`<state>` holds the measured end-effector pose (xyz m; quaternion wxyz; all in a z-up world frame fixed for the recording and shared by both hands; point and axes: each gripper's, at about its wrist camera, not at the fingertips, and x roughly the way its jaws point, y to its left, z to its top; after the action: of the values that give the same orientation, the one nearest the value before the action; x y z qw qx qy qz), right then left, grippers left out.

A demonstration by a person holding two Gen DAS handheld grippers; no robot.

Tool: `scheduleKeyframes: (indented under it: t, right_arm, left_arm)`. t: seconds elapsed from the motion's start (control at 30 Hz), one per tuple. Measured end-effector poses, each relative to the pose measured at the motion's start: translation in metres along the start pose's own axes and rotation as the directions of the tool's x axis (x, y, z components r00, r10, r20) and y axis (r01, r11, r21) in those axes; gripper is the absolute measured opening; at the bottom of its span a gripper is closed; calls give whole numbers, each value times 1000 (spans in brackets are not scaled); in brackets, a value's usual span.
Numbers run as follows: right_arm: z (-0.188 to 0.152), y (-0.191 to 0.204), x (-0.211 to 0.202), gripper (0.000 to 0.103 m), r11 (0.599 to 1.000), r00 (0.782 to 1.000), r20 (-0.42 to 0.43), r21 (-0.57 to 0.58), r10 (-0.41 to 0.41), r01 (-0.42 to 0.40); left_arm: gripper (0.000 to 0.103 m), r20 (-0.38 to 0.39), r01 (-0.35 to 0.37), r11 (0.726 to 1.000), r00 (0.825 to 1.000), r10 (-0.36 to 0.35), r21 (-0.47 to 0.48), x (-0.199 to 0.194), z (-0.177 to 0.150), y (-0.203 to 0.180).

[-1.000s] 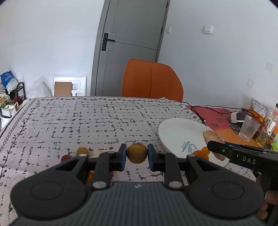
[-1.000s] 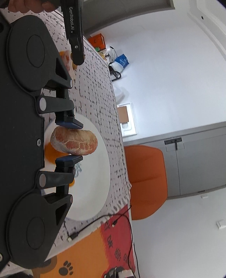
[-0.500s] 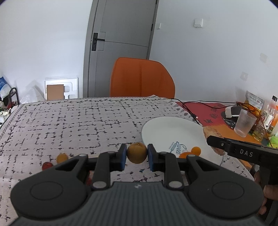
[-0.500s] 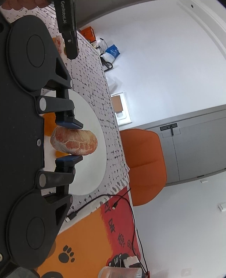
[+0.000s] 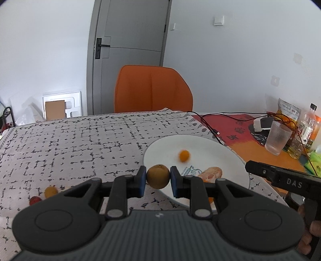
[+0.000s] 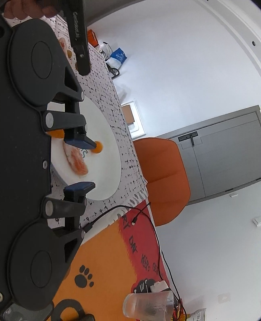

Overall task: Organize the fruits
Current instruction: 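Lower the yellow fruit onto the plate and open the left tool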

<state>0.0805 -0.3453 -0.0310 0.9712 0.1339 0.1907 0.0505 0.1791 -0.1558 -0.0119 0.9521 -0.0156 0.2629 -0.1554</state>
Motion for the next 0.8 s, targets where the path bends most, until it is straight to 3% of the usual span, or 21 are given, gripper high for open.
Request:
scheduleKeyframes:
  t: [0.33,0.53,0.67,0.8]
  right_arm:
    - [-1,-5,-3,42,1000,1000,-9,13,0,0]
    - [-3,-3,-6,44,1000,1000,-10,10,4,-4]
    - [-5,1,-5,47,1000,1000,-11,9,15,-15]
    - [-7,7,-5,51,1000,1000,-15,4,22,-22]
  left_arm:
    - [24,2,32,999,1000,-32,15,11,7,-15]
    - [34,5,6,1000,1000,-6,8,8,3,-11]
    - [53,-6,-24,1000,1000,24,-1,3,0,-2]
    - [65,13,-54,999,998,54,3,-8,-3,7]
